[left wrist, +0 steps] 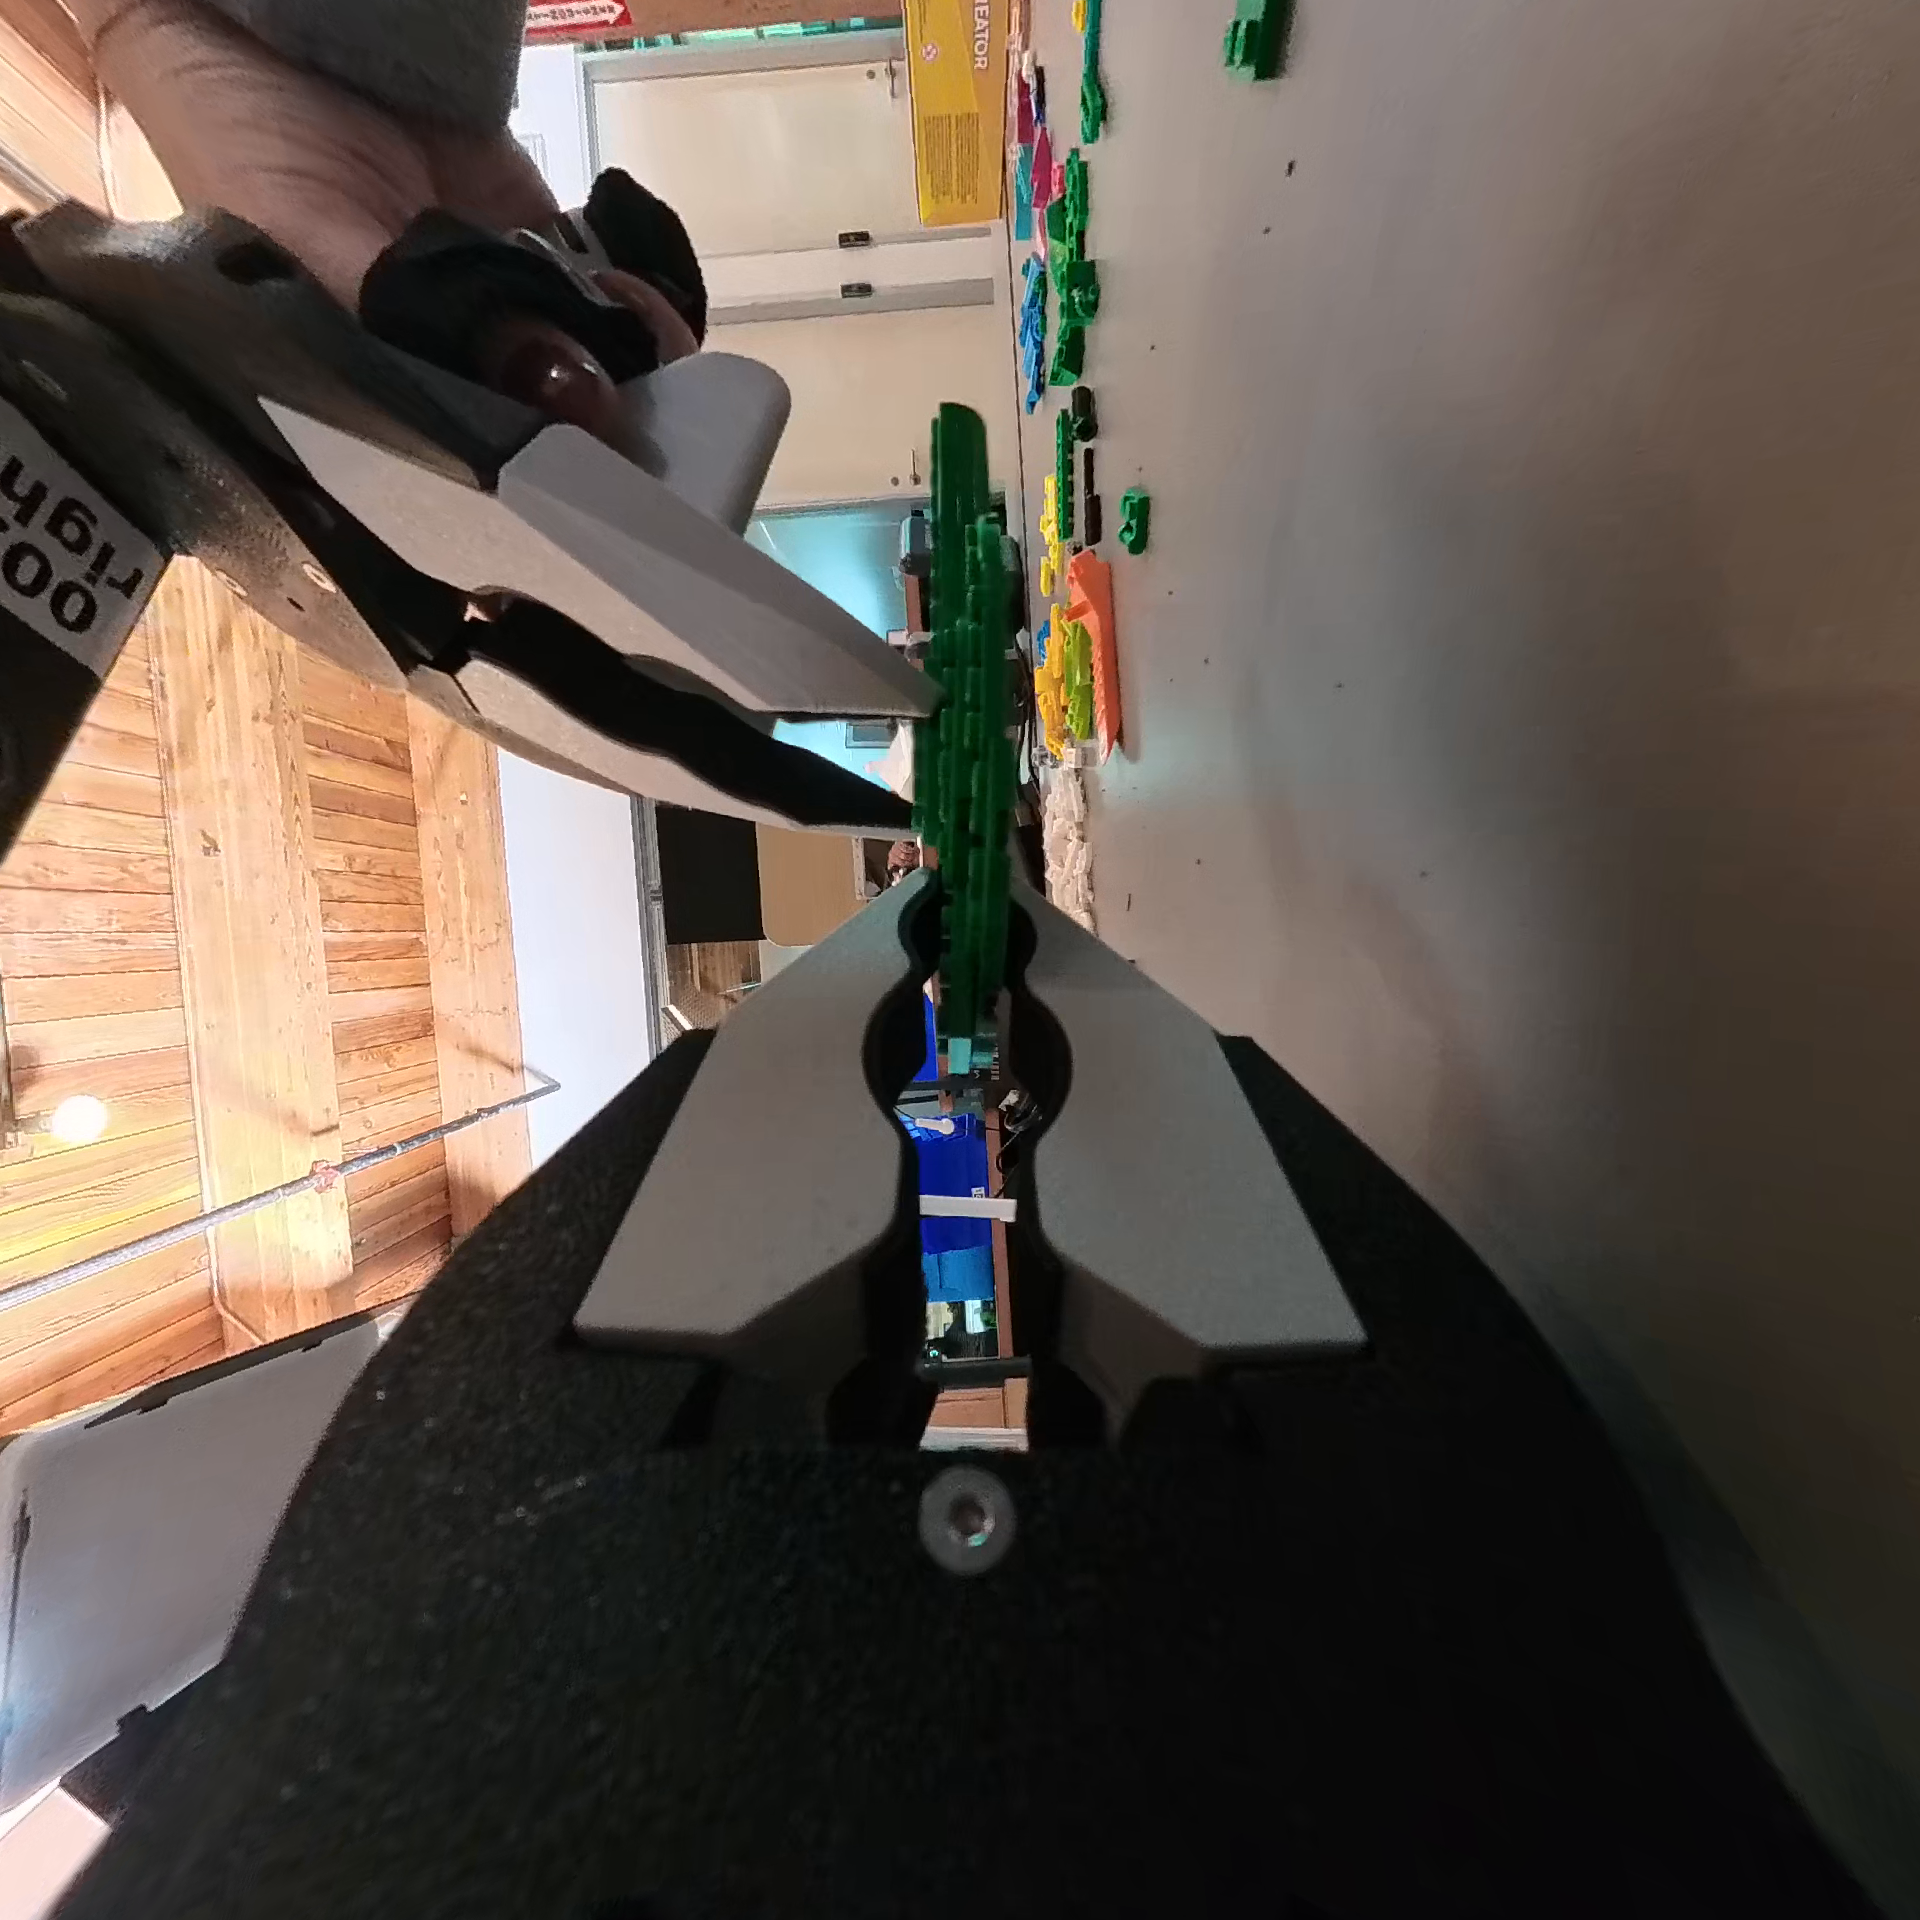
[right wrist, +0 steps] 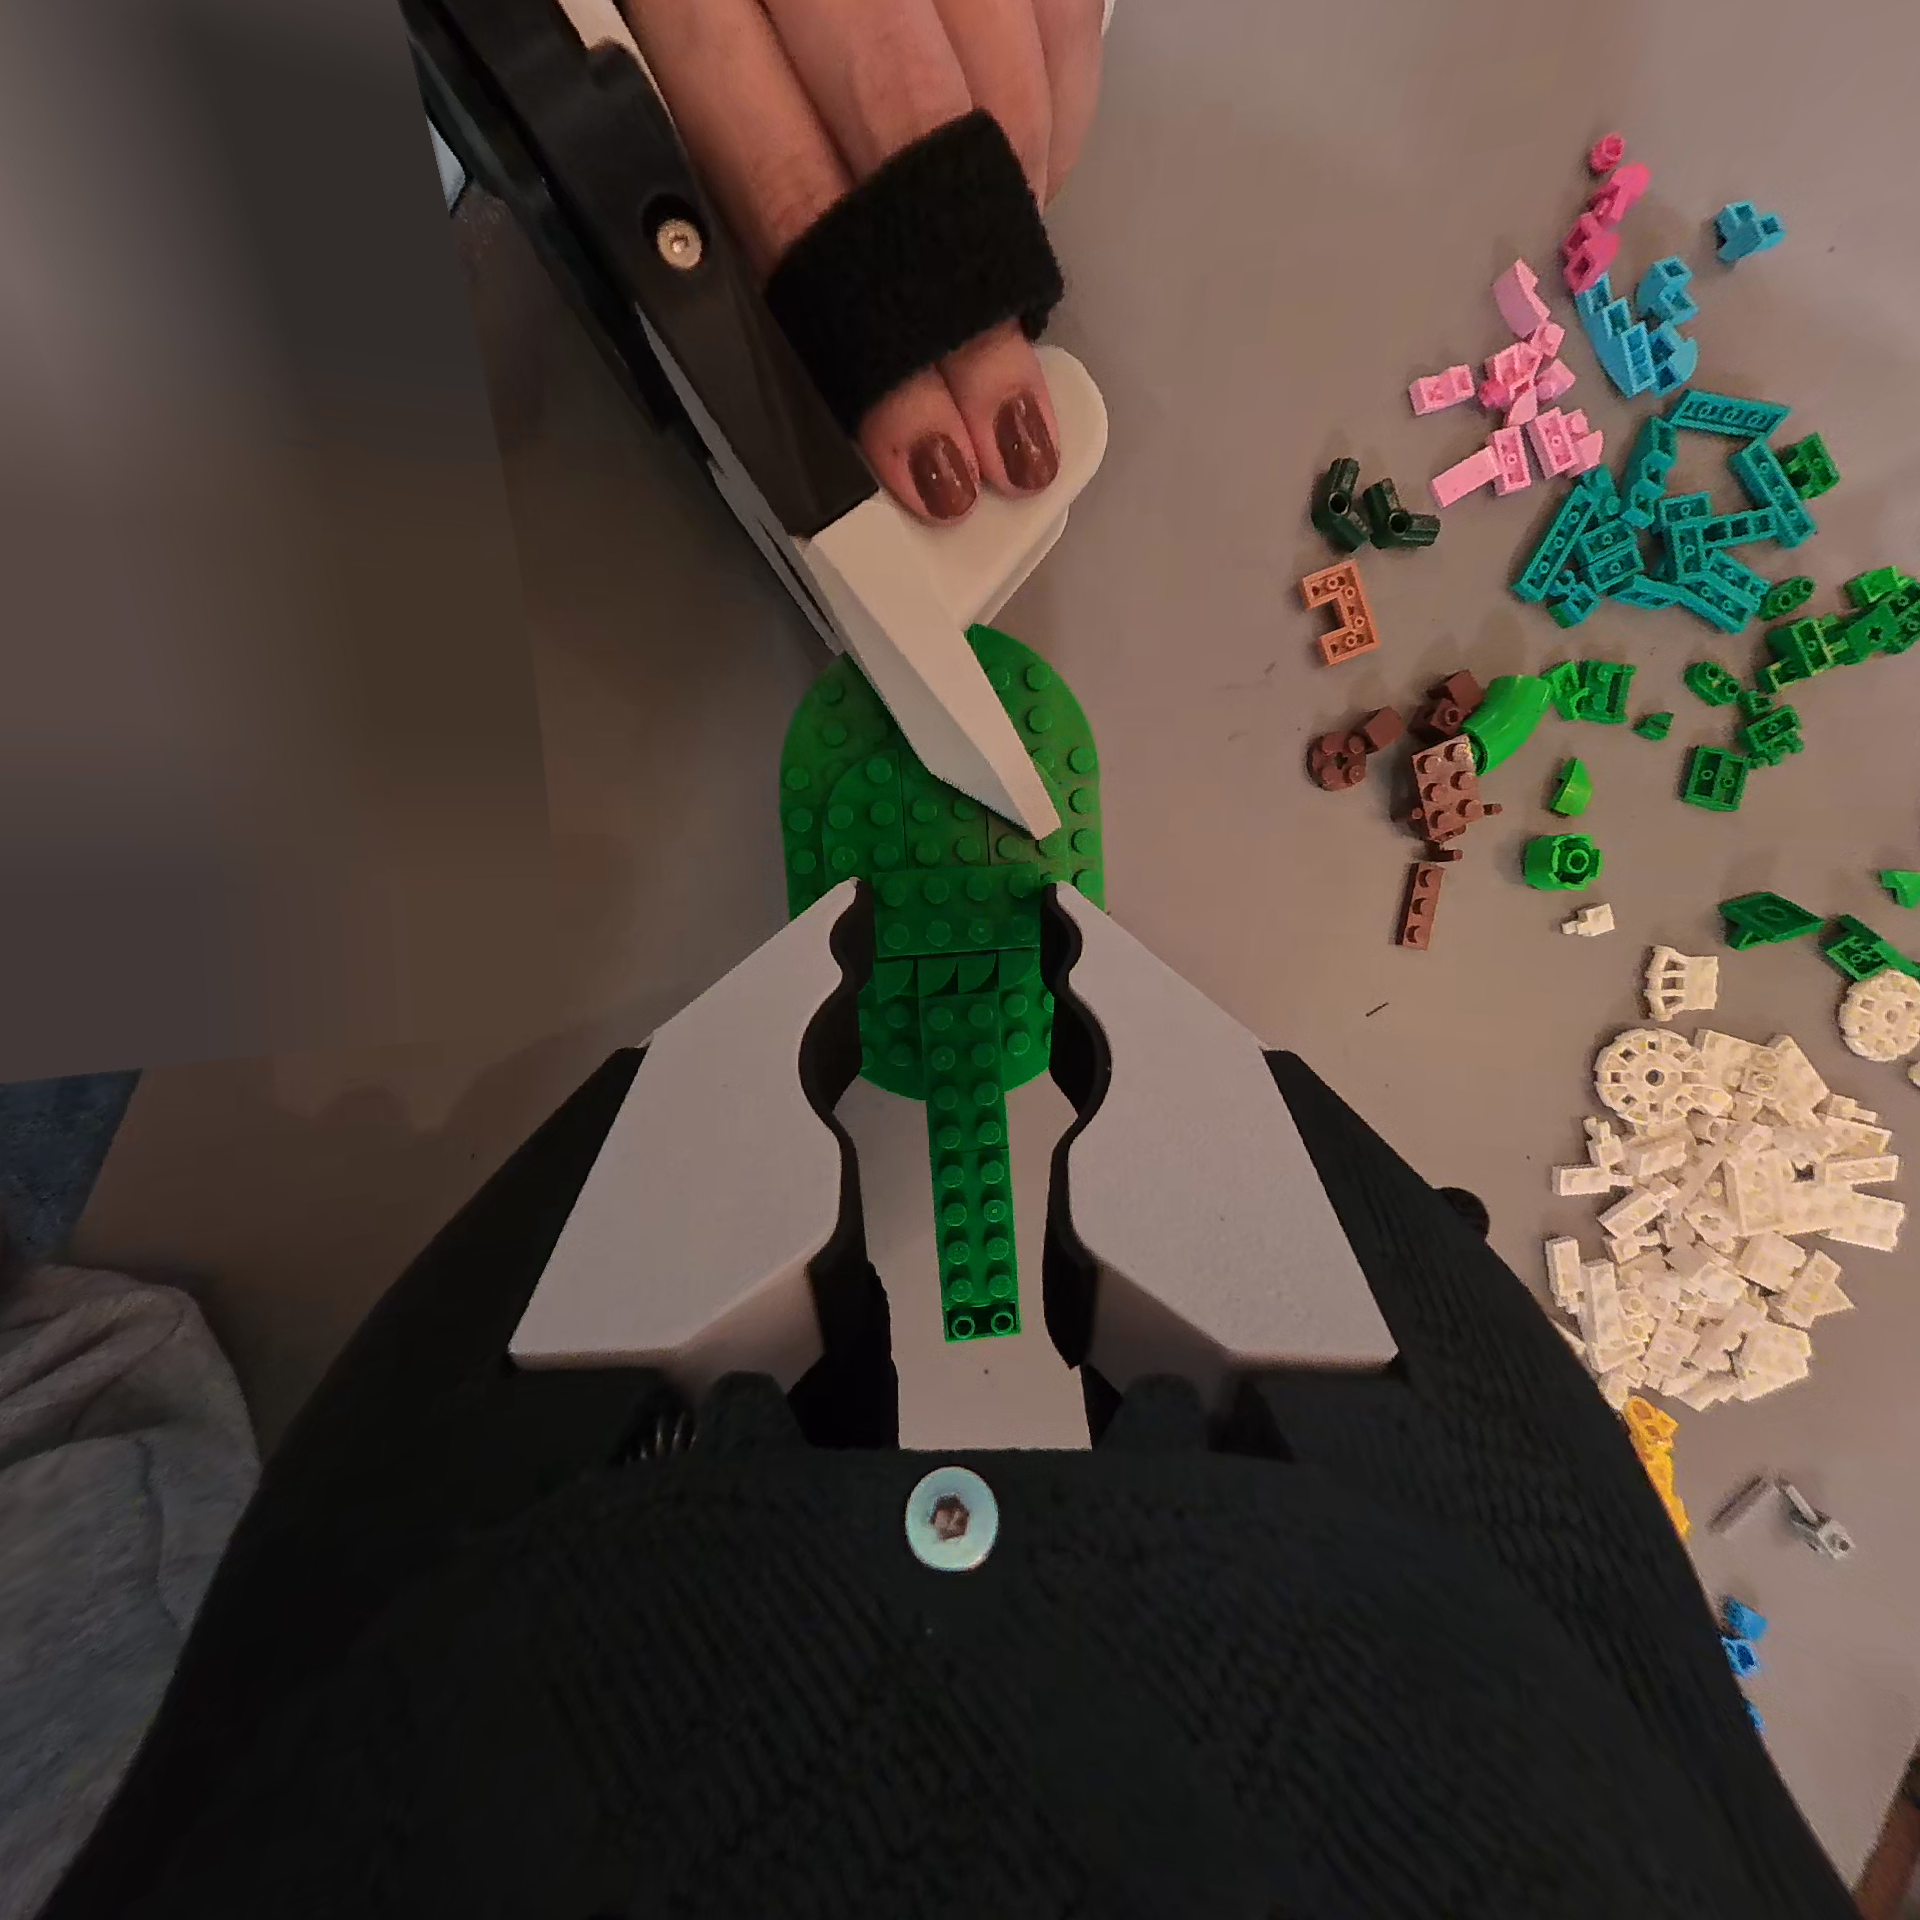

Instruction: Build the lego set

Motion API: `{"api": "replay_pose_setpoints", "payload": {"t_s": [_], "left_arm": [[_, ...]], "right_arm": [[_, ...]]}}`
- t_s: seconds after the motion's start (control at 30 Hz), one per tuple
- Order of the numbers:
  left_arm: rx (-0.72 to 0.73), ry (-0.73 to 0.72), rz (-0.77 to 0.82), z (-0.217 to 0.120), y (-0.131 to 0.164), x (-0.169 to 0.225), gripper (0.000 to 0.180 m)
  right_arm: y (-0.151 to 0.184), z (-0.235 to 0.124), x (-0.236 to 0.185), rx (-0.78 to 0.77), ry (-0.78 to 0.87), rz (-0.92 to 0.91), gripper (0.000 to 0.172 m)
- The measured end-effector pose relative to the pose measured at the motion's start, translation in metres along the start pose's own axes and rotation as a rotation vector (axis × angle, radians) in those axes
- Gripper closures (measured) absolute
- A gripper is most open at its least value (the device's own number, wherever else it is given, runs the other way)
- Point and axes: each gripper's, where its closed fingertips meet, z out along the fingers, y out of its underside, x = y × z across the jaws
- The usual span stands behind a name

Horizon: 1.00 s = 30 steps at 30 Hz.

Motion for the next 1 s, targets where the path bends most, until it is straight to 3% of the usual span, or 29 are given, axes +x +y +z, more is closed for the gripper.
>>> {"api": "replay_pose_setpoints", "payload": {"t_s": [0.77, 0.9, 1.0], "left_arm": [[-0.004, -0.016, -0.013, -0.001, -0.001, -0.004, 0.175], [-0.007, -0.015, -0.018, -0.001, 0.000, -0.004, 0.175], [-0.015, -0.007, -0.025, 0.000, 0.001, -0.003, 0.175]], "right_arm": [[-0.003, -0.004, -0.002, 0.007, 0.010, 0.005, 0.140], [-0.003, -0.005, 0.000, 0.007, 0.024, 0.003, 0.136], [-0.004, -0.016, 0.006, 0.013, 0.092, 0.007, 0.122]]}}
